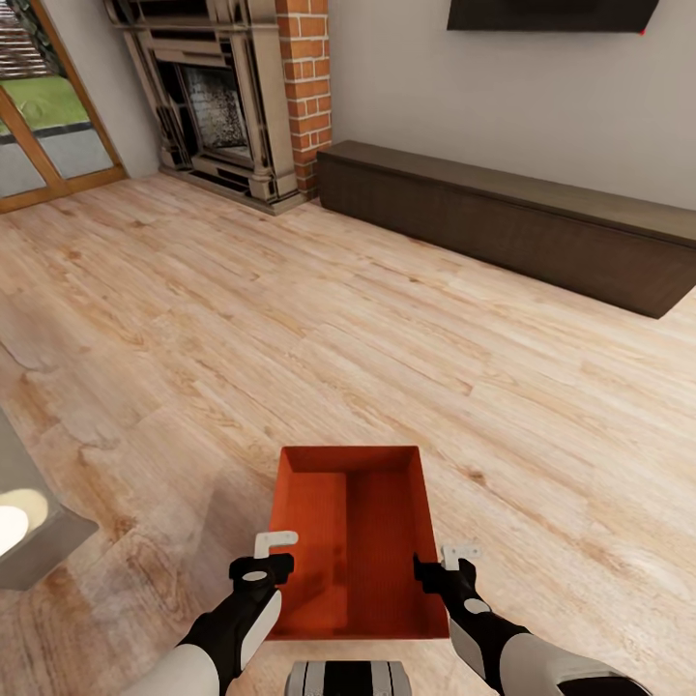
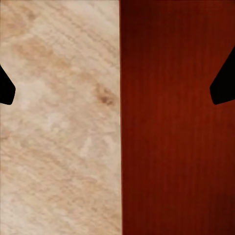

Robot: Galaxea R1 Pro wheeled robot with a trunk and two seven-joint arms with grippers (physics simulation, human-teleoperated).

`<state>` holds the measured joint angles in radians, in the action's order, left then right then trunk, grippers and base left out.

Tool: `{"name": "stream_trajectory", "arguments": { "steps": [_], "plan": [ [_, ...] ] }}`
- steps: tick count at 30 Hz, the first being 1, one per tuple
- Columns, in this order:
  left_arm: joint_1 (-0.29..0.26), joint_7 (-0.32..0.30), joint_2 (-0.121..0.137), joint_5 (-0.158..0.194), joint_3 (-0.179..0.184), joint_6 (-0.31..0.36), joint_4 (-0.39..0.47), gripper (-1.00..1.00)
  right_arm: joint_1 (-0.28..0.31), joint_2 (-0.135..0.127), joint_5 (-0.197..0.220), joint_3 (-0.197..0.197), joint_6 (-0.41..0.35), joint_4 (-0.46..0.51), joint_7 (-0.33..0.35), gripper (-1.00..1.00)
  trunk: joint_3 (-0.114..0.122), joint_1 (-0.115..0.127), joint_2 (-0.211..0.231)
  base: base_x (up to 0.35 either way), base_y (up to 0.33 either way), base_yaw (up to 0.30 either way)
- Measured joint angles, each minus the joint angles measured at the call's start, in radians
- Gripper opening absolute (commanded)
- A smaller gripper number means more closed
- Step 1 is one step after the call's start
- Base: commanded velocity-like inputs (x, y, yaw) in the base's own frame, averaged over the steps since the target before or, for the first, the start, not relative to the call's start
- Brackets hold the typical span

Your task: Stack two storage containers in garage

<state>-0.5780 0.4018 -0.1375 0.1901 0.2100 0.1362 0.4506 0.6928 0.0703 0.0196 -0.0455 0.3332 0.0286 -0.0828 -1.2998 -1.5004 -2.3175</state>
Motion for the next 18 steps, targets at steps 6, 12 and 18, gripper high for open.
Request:
{"name": "stream_trajectory", "arguments": {
  "steps": [6,12,18],
  "plan": [
    [0.000,0.001,0.000,0.003,0.000,0.000,0.000,1.00,0.000,0.001,0.000,0.000,0.000,0.000,0.000,1.00,-0.019,-0.023,-0.042,0.000,0.000,0.000],
    [0.000,0.001,0.000,0.003,0.000,0.000,0.001,1.00,0.000,0.000,0.000,0.000,0.000,0.000,0.000,1.00,-0.025,-0.031,-0.056,0.000,0.000,0.000],
    [0.000,0.001,0.000,0.003,0.001,-0.001,0.002,1.00,0.000,0.000,0.000,0.000,0.000,0.000,0.000,1.00,-0.025,-0.031,-0.056,0.000,0.000,0.000]
  ]
}}
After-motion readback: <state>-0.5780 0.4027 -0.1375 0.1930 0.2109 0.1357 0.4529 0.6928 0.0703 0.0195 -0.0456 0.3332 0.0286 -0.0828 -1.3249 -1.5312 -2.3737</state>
